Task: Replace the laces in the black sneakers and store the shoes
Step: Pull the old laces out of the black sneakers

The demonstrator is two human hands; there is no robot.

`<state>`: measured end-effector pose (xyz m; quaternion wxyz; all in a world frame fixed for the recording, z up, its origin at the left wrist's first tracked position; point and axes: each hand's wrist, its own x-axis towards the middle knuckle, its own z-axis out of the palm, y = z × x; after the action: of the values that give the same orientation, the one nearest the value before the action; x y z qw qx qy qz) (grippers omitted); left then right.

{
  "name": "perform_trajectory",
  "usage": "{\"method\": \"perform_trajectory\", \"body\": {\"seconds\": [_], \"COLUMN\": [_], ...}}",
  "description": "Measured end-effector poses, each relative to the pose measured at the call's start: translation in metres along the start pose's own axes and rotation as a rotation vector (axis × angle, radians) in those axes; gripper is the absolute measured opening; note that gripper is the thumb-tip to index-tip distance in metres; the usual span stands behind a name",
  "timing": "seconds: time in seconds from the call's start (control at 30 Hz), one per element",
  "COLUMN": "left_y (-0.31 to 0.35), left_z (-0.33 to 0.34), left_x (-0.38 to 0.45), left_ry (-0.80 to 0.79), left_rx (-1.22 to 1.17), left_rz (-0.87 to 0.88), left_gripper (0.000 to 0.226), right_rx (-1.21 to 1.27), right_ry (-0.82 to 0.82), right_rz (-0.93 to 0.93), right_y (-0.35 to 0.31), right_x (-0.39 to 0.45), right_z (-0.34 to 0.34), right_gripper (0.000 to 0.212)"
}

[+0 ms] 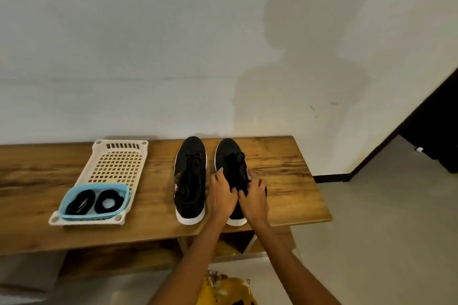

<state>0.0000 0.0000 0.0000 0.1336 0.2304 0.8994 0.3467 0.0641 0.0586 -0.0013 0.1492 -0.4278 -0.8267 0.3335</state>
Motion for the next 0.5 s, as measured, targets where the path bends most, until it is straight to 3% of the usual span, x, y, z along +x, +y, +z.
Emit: {"method": "perform_trajectory", "body": {"seconds": [0.2,0.33,0.5], "left_y": [-0.005,-0.006,-0.009], "left_z": [0.011,0.011,0.004], "left_x": [0.003,-0.037,-0.093], "left_ry": [0.007,0.048,0.048], "left_rx": [-0.088,-0.191,-0.131], "left_rz": [-0.105,-0.12,-0.087], "left_gripper": [0.058,0.056,0.049], "right_rx": [0.069,0.144,0.188], "right_ry": [-0.066,-0.037,-0.024], "right_rz": [0.122,0.123,0.143], "right_y": [0.015,0.024,0.038], "right_x": [0.007,-0.03,-0.085], "right_z": [0.005,-0.006,-0.017], "right_gripper": [0.045,0.044,0.042]}}
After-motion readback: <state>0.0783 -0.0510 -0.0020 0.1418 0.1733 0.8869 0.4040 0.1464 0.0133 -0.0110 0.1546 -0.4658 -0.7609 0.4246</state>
